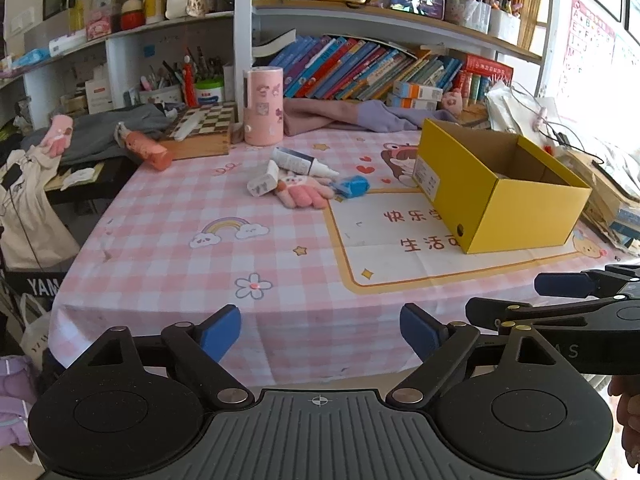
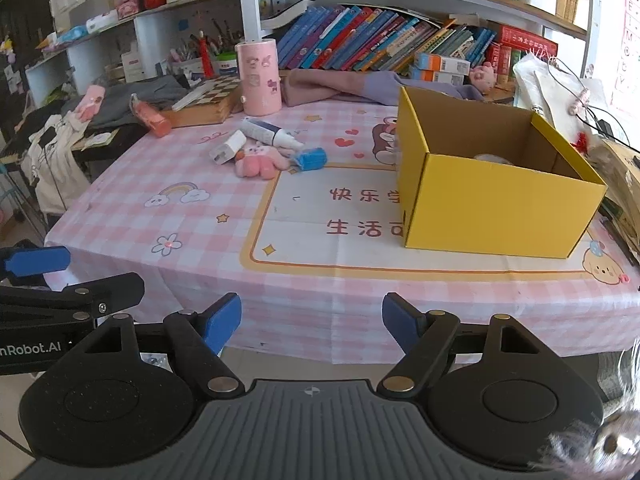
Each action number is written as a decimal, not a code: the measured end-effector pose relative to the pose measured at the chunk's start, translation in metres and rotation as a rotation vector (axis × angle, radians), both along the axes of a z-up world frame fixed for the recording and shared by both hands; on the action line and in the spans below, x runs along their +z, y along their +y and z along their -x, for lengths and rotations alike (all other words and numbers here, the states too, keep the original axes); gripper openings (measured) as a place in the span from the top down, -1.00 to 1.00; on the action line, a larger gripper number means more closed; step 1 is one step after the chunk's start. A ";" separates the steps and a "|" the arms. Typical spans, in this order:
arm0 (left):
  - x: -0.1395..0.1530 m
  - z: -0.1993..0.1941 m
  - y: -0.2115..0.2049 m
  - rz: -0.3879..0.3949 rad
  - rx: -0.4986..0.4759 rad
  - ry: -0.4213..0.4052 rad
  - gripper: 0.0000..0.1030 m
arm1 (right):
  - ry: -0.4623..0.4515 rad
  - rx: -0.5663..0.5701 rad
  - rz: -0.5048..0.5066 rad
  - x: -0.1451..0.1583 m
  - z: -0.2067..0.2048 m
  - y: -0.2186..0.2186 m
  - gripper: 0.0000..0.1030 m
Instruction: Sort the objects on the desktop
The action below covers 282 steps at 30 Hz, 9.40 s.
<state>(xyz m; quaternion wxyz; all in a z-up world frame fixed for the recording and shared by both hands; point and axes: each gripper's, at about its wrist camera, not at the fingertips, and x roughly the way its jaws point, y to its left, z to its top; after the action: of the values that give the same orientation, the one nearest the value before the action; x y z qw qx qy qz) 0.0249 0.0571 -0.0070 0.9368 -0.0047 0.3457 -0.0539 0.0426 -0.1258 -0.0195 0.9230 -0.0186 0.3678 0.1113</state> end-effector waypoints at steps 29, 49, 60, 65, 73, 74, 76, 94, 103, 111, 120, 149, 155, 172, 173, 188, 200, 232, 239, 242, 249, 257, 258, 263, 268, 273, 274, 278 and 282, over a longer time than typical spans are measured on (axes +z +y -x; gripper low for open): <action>-0.002 -0.027 0.025 0.031 0.008 -0.006 -0.74 | 0.002 0.039 0.050 0.003 -0.028 0.030 -0.50; -0.015 -0.095 0.028 0.022 0.029 0.023 -0.74 | 0.002 0.055 0.049 -0.007 -0.095 0.035 -0.50; -0.013 -0.145 0.028 0.003 0.057 0.027 -0.74 | 0.023 0.088 0.038 -0.010 -0.150 0.038 -0.50; -0.011 -0.163 0.027 -0.004 0.063 0.027 -0.74 | 0.026 0.094 0.031 -0.010 -0.170 0.037 -0.50; -0.015 -0.191 0.030 -0.013 0.077 0.041 -0.74 | 0.040 0.102 0.017 -0.013 -0.202 0.039 -0.54; -0.016 -0.195 0.031 -0.015 0.080 0.044 -0.74 | 0.046 0.103 0.015 -0.014 -0.206 0.039 -0.55; -0.018 -0.202 0.033 -0.018 0.089 0.053 -0.74 | 0.057 0.107 0.010 -0.016 -0.214 0.041 -0.55; -0.038 -0.270 0.048 -0.020 0.126 0.120 -0.73 | 0.147 0.088 0.016 -0.049 -0.291 0.060 -0.53; -0.063 -0.320 0.064 0.142 0.182 0.198 -0.54 | 0.181 0.118 0.045 -0.061 -0.317 0.069 -0.50; -0.085 -0.335 0.075 0.229 0.214 0.252 -0.14 | 0.212 0.134 0.060 -0.070 -0.325 0.071 -0.45; -0.084 -0.333 0.077 0.253 0.239 0.263 0.18 | 0.192 0.190 0.055 -0.069 -0.321 0.074 0.19; -0.005 -0.207 0.078 0.287 0.173 0.067 0.18 | 0.032 0.166 -0.036 0.000 -0.235 0.054 0.24; 0.000 -0.178 0.079 0.300 0.158 0.052 0.18 | 0.025 0.168 -0.038 0.006 -0.208 0.055 0.24; 0.000 -0.095 0.090 0.334 0.119 0.046 0.18 | 0.031 0.131 -0.049 0.009 -0.131 0.063 0.25; 0.001 -0.090 0.091 0.336 0.118 0.044 0.18 | 0.028 0.132 -0.051 0.010 -0.126 0.063 0.25; 0.008 -0.038 0.094 0.342 0.098 0.031 0.18 | 0.029 0.137 -0.080 0.011 -0.068 0.068 0.26; 0.004 -0.014 0.084 0.359 0.053 0.044 0.18 | 0.048 0.121 -0.057 0.004 -0.029 0.061 0.27; 0.004 -0.022 -0.011 0.323 -0.299 0.095 0.18 | 0.052 -0.185 -0.044 0.005 0.032 -0.020 0.27; 0.003 -0.025 -0.036 0.308 -0.379 0.111 0.18 | 0.054 -0.252 -0.046 0.005 0.042 -0.040 0.27; 0.002 -0.027 -0.045 0.307 -0.401 0.119 0.18 | 0.060 -0.271 -0.048 0.004 0.044 -0.048 0.27; -0.001 -0.035 -0.063 0.298 -0.435 0.137 0.18 | 0.065 -0.298 -0.051 0.002 0.040 -0.063 0.27; -0.006 -0.047 -0.081 0.280 -0.459 0.167 0.18 | 0.084 -0.308 -0.067 -0.002 0.026 -0.080 0.27; -0.007 -0.049 -0.084 0.278 -0.460 0.169 0.18 | 0.087 -0.307 -0.069 -0.003 0.024 -0.082 0.27; -0.010 -0.060 -0.096 0.268 -0.461 0.188 0.18 | 0.101 -0.293 -0.071 -0.006 0.012 -0.090 0.27; -0.014 -0.072 -0.115 0.257 -0.484 0.210 0.18 | 0.118 -0.296 -0.074 -0.009 0.000 -0.104 0.27; -0.019 -0.085 -0.143 0.244 -0.528 0.228 0.18 | 0.131 -0.327 -0.078 -0.012 -0.009 -0.125 0.27; -0.019 -0.088 -0.148 0.245 -0.537 0.228 0.18 | 0.133 -0.335 -0.081 -0.013 -0.010 -0.131 0.27; -0.018 -0.100 -0.168 0.260 -0.564 0.226 0.18 | 0.134 -0.366 -0.089 -0.014 -0.019 -0.153 0.27; -0.008 -0.114 -0.187 0.274 -0.567 0.190 0.18 | 0.093 -0.370 -0.080 -0.006 -0.033 -0.171 0.27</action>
<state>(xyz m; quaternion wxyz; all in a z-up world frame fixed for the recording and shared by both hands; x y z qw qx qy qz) 0.1393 -0.1296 -0.0153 0.8386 -0.0392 0.4087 -0.3580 0.0753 -0.2968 -0.0251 0.9098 0.0911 0.4025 -0.0448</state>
